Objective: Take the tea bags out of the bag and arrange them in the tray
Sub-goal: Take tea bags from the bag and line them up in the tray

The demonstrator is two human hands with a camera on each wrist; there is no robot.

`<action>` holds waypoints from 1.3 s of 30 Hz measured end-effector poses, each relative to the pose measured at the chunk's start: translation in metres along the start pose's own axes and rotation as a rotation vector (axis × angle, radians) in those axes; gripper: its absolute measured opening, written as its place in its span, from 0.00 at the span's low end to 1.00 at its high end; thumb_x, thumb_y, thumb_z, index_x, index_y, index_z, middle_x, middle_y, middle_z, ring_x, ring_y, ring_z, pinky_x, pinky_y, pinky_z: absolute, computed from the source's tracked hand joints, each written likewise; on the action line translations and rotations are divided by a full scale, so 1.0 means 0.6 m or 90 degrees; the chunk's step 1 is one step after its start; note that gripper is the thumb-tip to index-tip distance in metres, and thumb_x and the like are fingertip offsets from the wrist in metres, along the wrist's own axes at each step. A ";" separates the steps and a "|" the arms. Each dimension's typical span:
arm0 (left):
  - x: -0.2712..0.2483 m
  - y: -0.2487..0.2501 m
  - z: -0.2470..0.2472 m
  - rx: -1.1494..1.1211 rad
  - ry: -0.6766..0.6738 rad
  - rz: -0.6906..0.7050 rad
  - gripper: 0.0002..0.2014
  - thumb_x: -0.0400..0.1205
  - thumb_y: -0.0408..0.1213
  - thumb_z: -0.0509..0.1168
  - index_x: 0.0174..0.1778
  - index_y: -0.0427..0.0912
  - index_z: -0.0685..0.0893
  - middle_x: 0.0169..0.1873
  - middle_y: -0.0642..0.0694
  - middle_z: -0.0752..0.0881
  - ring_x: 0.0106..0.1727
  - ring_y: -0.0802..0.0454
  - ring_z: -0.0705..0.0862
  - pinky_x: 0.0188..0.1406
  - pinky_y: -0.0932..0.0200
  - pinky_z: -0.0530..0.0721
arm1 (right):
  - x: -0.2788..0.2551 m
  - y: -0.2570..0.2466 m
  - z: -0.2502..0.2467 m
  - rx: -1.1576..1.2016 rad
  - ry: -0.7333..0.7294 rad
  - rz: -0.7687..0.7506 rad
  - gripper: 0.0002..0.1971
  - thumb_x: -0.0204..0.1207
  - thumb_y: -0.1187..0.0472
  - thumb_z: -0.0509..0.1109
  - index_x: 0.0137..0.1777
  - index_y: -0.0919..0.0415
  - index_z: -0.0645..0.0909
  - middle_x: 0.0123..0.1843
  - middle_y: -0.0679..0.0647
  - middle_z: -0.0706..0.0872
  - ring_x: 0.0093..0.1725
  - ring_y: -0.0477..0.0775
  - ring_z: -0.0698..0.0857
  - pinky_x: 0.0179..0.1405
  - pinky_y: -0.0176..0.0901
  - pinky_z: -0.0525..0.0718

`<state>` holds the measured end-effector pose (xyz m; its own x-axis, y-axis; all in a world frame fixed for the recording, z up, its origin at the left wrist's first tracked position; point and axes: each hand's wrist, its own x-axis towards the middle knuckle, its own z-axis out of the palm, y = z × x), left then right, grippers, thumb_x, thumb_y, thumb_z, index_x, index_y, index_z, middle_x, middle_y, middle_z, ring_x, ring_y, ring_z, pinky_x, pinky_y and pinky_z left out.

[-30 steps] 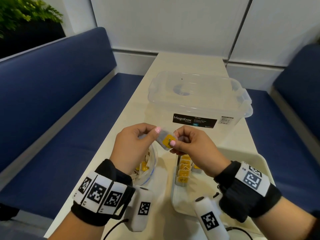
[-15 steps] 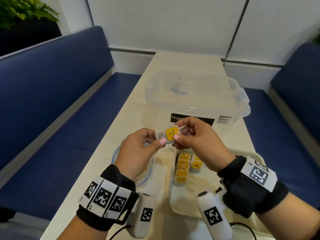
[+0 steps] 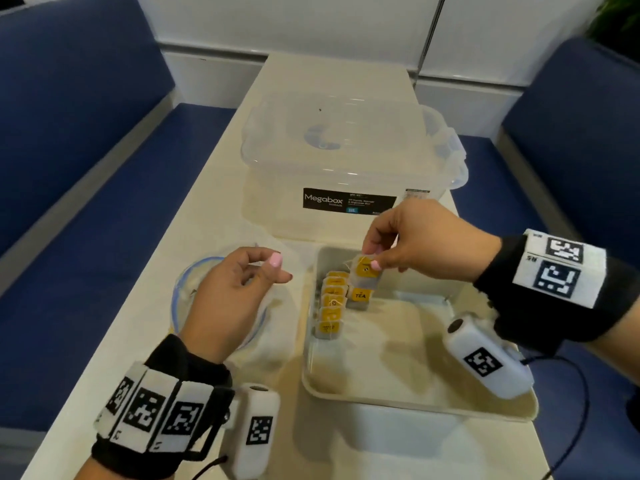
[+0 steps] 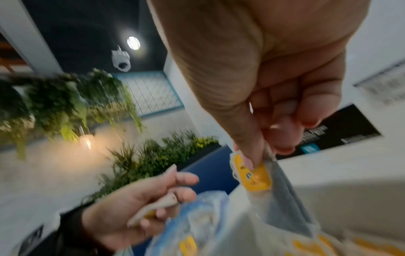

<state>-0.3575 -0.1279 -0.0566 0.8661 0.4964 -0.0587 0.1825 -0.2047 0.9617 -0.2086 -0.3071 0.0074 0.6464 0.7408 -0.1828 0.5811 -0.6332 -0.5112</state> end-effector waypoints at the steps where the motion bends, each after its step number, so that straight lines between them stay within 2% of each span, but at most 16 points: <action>1: 0.000 -0.001 -0.001 -0.005 0.002 -0.004 0.16 0.77 0.52 0.61 0.53 0.46 0.82 0.40 0.51 0.91 0.40 0.77 0.83 0.40 0.71 0.75 | 0.002 0.007 0.007 -0.021 -0.019 0.012 0.06 0.68 0.63 0.79 0.38 0.51 0.86 0.34 0.46 0.87 0.28 0.42 0.85 0.28 0.29 0.82; 3: -0.002 -0.001 -0.002 -0.013 0.003 -0.017 0.17 0.78 0.51 0.60 0.55 0.45 0.81 0.38 0.51 0.91 0.38 0.75 0.83 0.36 0.67 0.75 | 0.006 0.017 0.025 -0.068 -0.050 0.038 0.06 0.68 0.63 0.78 0.37 0.50 0.86 0.31 0.42 0.84 0.26 0.39 0.81 0.27 0.26 0.78; 5: -0.006 0.000 -0.001 -0.011 0.004 -0.033 0.19 0.77 0.52 0.59 0.56 0.45 0.81 0.39 0.54 0.91 0.35 0.74 0.82 0.38 0.59 0.78 | 0.012 0.024 0.044 -0.117 -0.076 0.055 0.05 0.69 0.63 0.76 0.39 0.51 0.86 0.30 0.41 0.83 0.28 0.40 0.80 0.31 0.28 0.77; 8: -0.008 0.000 0.001 0.003 0.012 -0.055 0.17 0.78 0.52 0.58 0.55 0.46 0.82 0.41 0.52 0.91 0.28 0.71 0.80 0.56 0.40 0.78 | 0.023 0.033 0.072 -0.176 -0.104 0.062 0.05 0.69 0.63 0.73 0.41 0.53 0.87 0.35 0.45 0.86 0.35 0.47 0.82 0.35 0.35 0.76; 12: -0.011 0.000 0.002 -0.006 0.002 -0.057 0.15 0.75 0.56 0.56 0.44 0.53 0.83 0.45 0.55 0.90 0.49 0.44 0.78 0.62 0.39 0.77 | 0.032 0.045 0.095 -0.197 -0.110 0.063 0.06 0.70 0.64 0.71 0.42 0.52 0.88 0.38 0.48 0.88 0.36 0.48 0.81 0.32 0.35 0.74; 14: -0.012 -0.001 0.003 -0.017 -0.005 -0.056 0.15 0.75 0.56 0.55 0.43 0.54 0.83 0.48 0.54 0.90 0.54 0.44 0.77 0.57 0.42 0.79 | 0.038 0.048 0.100 -0.200 -0.099 0.067 0.07 0.70 0.64 0.71 0.42 0.52 0.88 0.37 0.47 0.86 0.36 0.48 0.80 0.30 0.34 0.72; 15: -0.011 -0.002 0.003 -0.024 -0.006 -0.056 0.14 0.75 0.56 0.55 0.42 0.54 0.83 0.50 0.53 0.89 0.54 0.47 0.76 0.50 0.47 0.81 | 0.040 0.049 0.102 -0.201 -0.091 0.069 0.07 0.70 0.64 0.71 0.42 0.52 0.88 0.36 0.47 0.85 0.36 0.48 0.79 0.29 0.33 0.71; 17: -0.009 -0.005 0.002 -0.022 -0.005 -0.057 0.14 0.76 0.56 0.55 0.42 0.55 0.83 0.52 0.53 0.89 0.43 0.49 0.79 0.30 0.67 0.77 | 0.043 0.051 0.106 -0.200 -0.082 0.070 0.07 0.70 0.64 0.70 0.41 0.52 0.87 0.36 0.47 0.85 0.36 0.49 0.79 0.28 0.30 0.69; 18: -0.007 -0.005 0.002 -0.015 -0.003 -0.056 0.15 0.75 0.57 0.55 0.41 0.55 0.83 0.52 0.53 0.89 0.36 0.55 0.80 0.25 0.73 0.73 | 0.044 0.052 0.108 -0.200 -0.080 0.071 0.07 0.70 0.64 0.70 0.41 0.52 0.87 0.36 0.48 0.85 0.36 0.49 0.79 0.27 0.30 0.68; 21: -0.005 -0.005 0.001 -0.011 -0.002 -0.057 0.16 0.75 0.57 0.55 0.42 0.54 0.84 0.51 0.54 0.89 0.31 0.69 0.78 0.21 0.76 0.71 | 0.044 0.053 0.115 -0.211 -0.079 0.073 0.07 0.71 0.63 0.70 0.41 0.52 0.87 0.37 0.48 0.85 0.36 0.50 0.79 0.29 0.33 0.69; 25: -0.005 -0.004 0.003 -0.013 0.001 -0.058 0.18 0.76 0.56 0.55 0.48 0.50 0.83 0.47 0.54 0.90 0.18 0.65 0.74 0.15 0.72 0.70 | 0.044 0.055 0.120 -0.221 -0.083 0.068 0.07 0.71 0.63 0.69 0.43 0.54 0.88 0.41 0.51 0.89 0.38 0.53 0.83 0.37 0.37 0.75; 28: -0.005 -0.009 0.002 -0.005 0.010 -0.068 0.11 0.83 0.48 0.58 0.52 0.50 0.83 0.41 0.59 0.90 0.20 0.60 0.74 0.15 0.70 0.72 | 0.043 0.055 0.118 -0.216 -0.079 0.066 0.06 0.70 0.62 0.71 0.43 0.54 0.88 0.40 0.51 0.89 0.39 0.53 0.84 0.37 0.38 0.77; 31: -0.003 -0.013 0.001 -0.027 -0.002 -0.102 0.10 0.80 0.35 0.58 0.51 0.52 0.81 0.41 0.60 0.89 0.31 0.52 0.79 0.21 0.66 0.77 | 0.038 0.056 0.108 -0.220 -0.057 0.062 0.04 0.68 0.61 0.73 0.42 0.54 0.86 0.39 0.50 0.87 0.38 0.53 0.82 0.37 0.38 0.77; 34: 0.001 -0.015 0.006 -0.068 -0.029 -0.139 0.19 0.78 0.23 0.54 0.55 0.50 0.78 0.49 0.53 0.87 0.23 0.61 0.77 0.23 0.66 0.77 | 0.030 0.050 0.089 -0.195 -0.009 0.048 0.04 0.68 0.60 0.73 0.39 0.50 0.81 0.34 0.44 0.82 0.36 0.50 0.79 0.33 0.39 0.74; 37: 0.007 -0.012 0.012 -0.150 -0.039 -0.156 0.22 0.77 0.17 0.55 0.58 0.46 0.79 0.55 0.47 0.85 0.29 0.63 0.81 0.25 0.69 0.80 | 0.015 0.025 0.078 -0.117 0.064 -0.059 0.07 0.67 0.60 0.75 0.41 0.50 0.81 0.37 0.43 0.83 0.37 0.46 0.79 0.38 0.43 0.78; 39: 0.010 -0.008 0.019 -0.224 -0.053 -0.181 0.21 0.78 0.17 0.56 0.55 0.47 0.81 0.56 0.44 0.85 0.40 0.56 0.84 0.35 0.62 0.85 | 0.001 -0.002 0.082 -0.061 0.098 -0.170 0.10 0.65 0.61 0.76 0.45 0.50 0.82 0.41 0.41 0.80 0.36 0.40 0.74 0.38 0.42 0.78</action>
<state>-0.3481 -0.1337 -0.0645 0.8414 0.4194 -0.3407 0.2615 0.2357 0.9360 -0.2334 -0.2951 -0.0335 0.5279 0.8456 0.0796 0.7794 -0.4451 -0.4409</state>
